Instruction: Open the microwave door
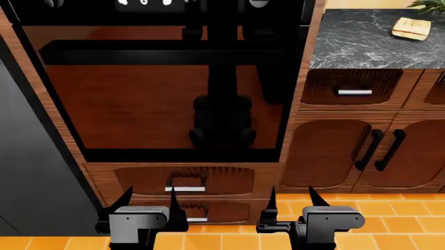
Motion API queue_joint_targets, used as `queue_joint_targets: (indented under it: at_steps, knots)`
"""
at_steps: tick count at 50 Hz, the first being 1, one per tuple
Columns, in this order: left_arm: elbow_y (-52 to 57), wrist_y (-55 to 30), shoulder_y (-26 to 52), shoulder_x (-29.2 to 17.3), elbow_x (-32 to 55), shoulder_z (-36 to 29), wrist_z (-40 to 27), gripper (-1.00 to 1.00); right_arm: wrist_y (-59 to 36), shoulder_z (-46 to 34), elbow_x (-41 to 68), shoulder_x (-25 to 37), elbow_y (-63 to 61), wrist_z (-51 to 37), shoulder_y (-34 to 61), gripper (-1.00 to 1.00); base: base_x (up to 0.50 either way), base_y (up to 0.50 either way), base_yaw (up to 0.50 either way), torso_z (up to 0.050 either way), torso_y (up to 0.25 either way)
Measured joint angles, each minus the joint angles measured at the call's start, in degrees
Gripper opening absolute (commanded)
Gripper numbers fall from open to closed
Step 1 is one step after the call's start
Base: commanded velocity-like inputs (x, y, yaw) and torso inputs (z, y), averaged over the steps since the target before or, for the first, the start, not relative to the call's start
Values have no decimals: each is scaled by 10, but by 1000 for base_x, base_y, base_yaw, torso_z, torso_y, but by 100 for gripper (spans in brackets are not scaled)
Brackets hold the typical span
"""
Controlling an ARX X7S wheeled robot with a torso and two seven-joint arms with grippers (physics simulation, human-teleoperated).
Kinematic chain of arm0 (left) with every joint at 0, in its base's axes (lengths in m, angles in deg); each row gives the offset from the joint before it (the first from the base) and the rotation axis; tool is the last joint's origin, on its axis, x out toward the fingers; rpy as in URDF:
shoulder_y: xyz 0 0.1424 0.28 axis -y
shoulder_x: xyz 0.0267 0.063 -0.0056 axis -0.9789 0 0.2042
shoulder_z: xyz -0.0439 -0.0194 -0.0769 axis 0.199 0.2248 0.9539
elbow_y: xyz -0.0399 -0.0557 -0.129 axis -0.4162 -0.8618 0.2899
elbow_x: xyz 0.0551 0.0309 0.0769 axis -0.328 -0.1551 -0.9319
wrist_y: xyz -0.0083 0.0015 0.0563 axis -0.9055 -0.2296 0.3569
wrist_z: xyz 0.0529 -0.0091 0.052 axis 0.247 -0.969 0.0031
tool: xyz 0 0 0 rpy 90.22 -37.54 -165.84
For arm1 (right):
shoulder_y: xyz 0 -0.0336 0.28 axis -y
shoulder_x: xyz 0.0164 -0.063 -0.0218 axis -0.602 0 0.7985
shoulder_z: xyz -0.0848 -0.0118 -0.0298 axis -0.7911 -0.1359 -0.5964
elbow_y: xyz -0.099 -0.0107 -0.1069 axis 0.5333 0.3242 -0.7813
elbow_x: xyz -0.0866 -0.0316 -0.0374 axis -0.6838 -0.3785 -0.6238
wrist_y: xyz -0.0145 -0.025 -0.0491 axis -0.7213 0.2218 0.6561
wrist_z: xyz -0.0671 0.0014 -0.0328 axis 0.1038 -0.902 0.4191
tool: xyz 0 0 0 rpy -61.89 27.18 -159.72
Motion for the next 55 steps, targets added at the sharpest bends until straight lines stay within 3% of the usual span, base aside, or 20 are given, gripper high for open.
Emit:
queue_joint_targets:
  at_steps: [13, 21, 36, 44, 49, 55]
  knots:
    - [-2, 0, 1, -15, 4, -20, -23, 100, -3, -21, 7, 15, 0, -21, 1, 100, 0, 0, 0, 0, 0]
    - [59, -54, -6, -27, 11, -35, -33, 100, -45, -29, 25, 24, -46, -34, -4, 100, 0, 0, 0, 50, 0]
    - [301, -376, 52, -30, 37, -27, -65, 100, -290, -29, 77, 61, -287, -54, 30, 100, 0, 0, 0, 50, 0]
    - [429, -619, 161, -30, 87, 11, -81, 100, -503, 5, 132, 75, -420, -59, 134, 100, 0, 0, 0, 50, 0]
    - [437, -726, 266, -83, 245, 59, -212, 100, -655, 55, 210, 84, -487, -81, 236, 100, 0, 0, 0, 50, 0]
    - [407, -761, 397, -175, 569, 49, -489, 100, -759, 115, 466, 140, -488, -271, 355, 100, 0, 0, 0, 50, 0]
